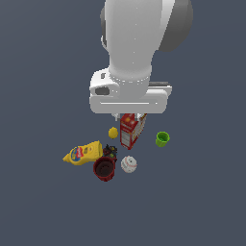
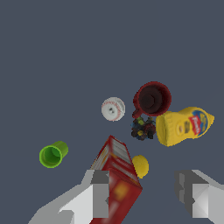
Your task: Pick up a designated object from a clutter of objects.
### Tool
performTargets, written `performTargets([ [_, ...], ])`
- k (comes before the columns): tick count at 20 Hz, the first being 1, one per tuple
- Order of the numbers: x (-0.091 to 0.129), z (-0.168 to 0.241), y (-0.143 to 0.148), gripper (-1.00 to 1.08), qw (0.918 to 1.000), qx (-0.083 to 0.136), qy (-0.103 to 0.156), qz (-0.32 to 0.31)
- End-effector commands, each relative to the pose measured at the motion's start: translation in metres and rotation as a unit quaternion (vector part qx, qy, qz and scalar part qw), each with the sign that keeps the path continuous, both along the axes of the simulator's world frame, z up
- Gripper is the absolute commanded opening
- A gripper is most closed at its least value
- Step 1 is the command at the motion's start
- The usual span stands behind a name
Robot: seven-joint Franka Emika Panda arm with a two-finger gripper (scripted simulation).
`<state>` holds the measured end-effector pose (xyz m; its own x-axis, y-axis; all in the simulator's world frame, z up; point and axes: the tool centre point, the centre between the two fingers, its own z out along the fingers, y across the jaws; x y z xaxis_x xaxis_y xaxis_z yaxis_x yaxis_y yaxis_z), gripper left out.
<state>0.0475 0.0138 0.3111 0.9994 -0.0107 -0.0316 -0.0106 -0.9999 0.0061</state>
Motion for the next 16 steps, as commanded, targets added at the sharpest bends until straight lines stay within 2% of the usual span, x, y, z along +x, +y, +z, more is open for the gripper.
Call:
performTargets([
  [1,0.011,-0.012,-0.004,0.28,0.9999,-0.001,0.014,-0.006],
  [16,0.065,-0.107,-0.029,0.28,0.9932,-0.016,0.105,-0.047],
])
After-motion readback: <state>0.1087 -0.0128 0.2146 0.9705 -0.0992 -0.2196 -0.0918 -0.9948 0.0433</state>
